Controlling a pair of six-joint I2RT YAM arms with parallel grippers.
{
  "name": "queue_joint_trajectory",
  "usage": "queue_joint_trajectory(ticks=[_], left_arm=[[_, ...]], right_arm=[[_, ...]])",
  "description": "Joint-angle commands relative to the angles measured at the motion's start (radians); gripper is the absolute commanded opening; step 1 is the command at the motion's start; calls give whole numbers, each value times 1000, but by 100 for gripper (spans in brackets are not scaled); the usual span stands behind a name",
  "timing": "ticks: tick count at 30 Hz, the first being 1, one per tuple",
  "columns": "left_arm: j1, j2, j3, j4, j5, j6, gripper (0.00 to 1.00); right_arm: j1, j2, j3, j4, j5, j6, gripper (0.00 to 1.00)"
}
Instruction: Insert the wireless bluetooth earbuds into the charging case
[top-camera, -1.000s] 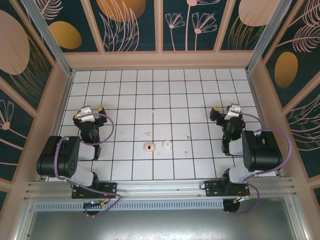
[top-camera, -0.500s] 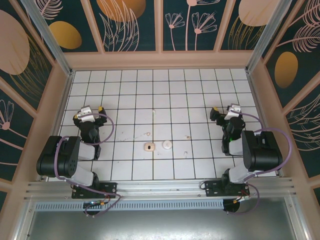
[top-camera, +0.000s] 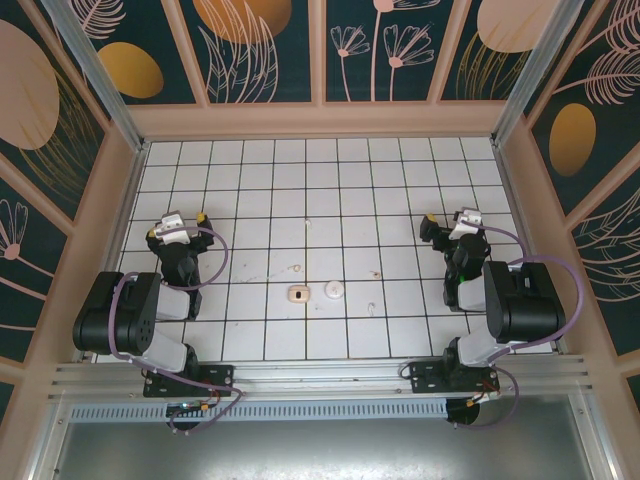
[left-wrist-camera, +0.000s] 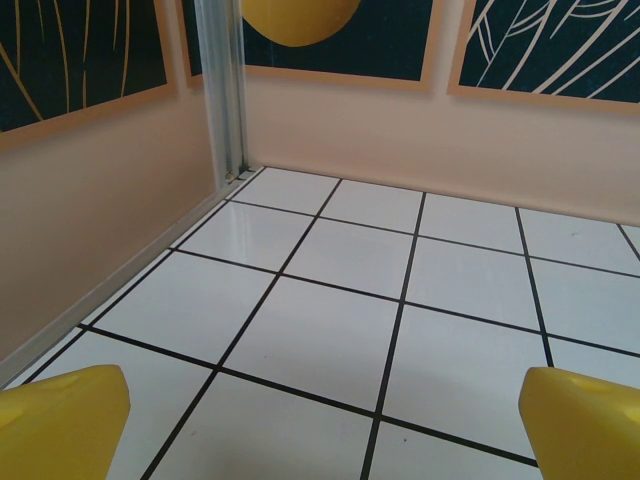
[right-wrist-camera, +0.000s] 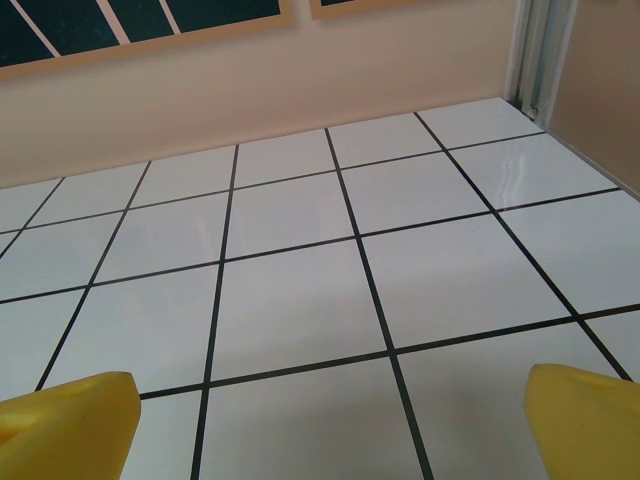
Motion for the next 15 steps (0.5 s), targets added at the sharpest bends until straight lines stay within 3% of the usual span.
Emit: queue_joint_trajectory(ticks=[1, 15], left_arm=[[5, -3, 16, 10, 3, -15, 99], [5, -6, 12, 18, 3, -13, 99]], right_arm=[[6, 3, 2, 50, 21, -12, 99], [6, -8, 9, 29, 21, -13, 99]])
